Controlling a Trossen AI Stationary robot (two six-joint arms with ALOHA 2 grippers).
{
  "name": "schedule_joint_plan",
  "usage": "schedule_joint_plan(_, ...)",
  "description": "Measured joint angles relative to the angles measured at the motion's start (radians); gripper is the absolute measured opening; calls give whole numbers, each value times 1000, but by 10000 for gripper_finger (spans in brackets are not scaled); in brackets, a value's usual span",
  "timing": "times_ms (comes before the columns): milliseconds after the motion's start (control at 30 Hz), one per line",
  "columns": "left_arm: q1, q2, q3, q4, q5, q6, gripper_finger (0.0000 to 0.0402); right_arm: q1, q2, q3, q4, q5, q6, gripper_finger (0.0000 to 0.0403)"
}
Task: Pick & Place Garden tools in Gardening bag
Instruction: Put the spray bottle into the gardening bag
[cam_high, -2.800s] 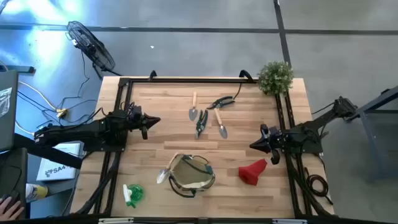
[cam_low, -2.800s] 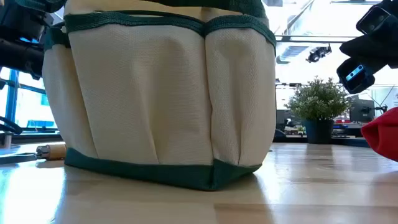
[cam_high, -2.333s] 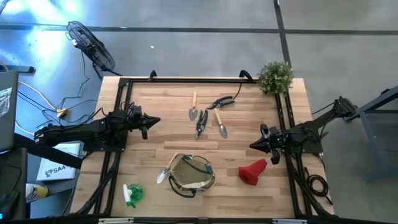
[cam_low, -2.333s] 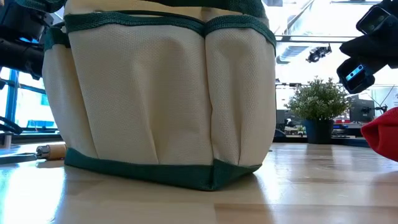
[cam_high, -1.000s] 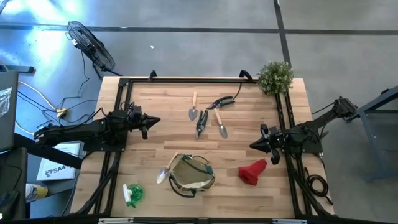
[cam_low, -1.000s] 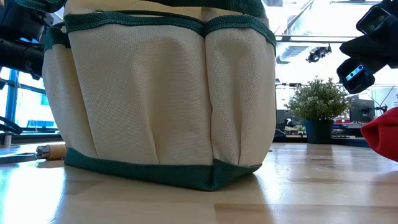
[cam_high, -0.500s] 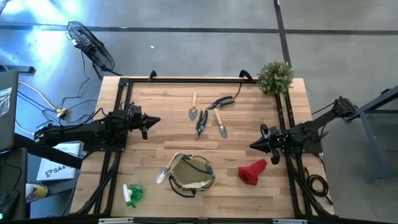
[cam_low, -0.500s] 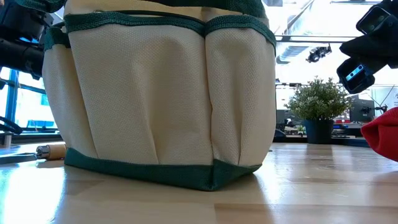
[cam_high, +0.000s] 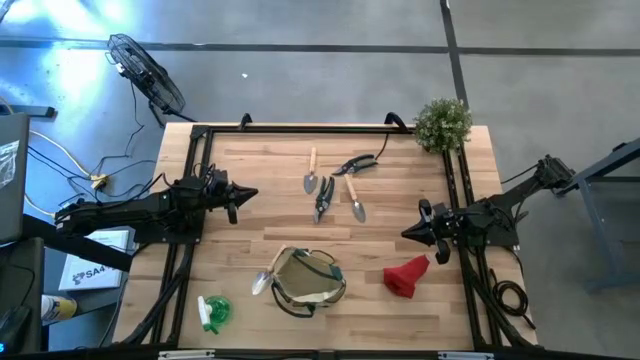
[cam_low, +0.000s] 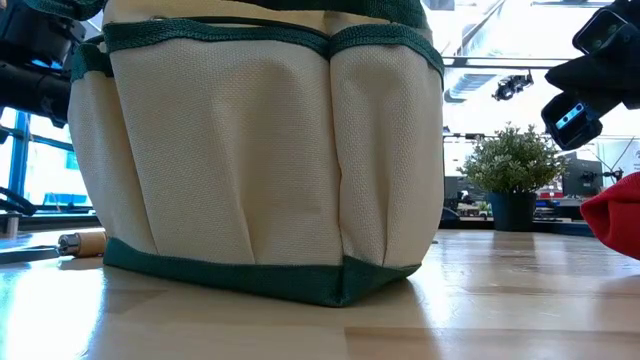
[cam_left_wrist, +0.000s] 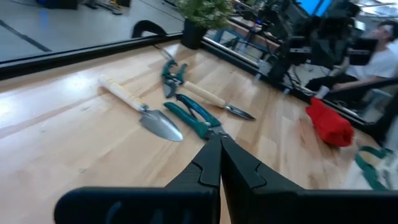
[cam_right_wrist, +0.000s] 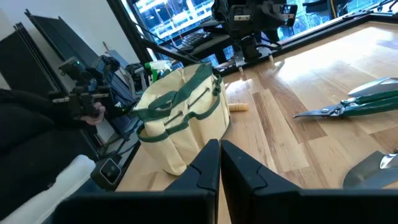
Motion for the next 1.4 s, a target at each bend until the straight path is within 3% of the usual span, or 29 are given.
schedule_joint_plan(233, 0, 0, 0, -17, 90, 72, 0, 0, 0, 0, 40, 7, -38, 5)
schedule_joint_plan(400, 0, 4, 0, -27, 70, 79, 0, 0, 1, 0, 107, 79, -171, 5)
schedule_joint_plan(667, 0, 15, 0, -39, 99, 66, 13, 0, 2, 0, 208, 102, -175, 5)
schedule_joint_plan(833, 0, 15, 0, 10, 228, 22, 67, 0, 5, 0, 272, 135, -162, 28)
schedule_joint_plan(1033, 0, 16, 63, 21, 421, 26, 157, 0, 37, 0, 335, 155, -127, 97)
schedule_joint_plan(1167, 0, 15, 108, 36, 432, 26, 207, 0, 79, 0, 409, 155, -195, 146)
schedule_joint_plan(1300, 0, 16, 136, 90, 317, -9, 241, -1, 120, 0, 536, 154, -292, 182)
schedule_joint_plan(1400, 0, 15, 137, 169, 294, -34, 255, -3, 136, 0, 611, 153, -367, 199)
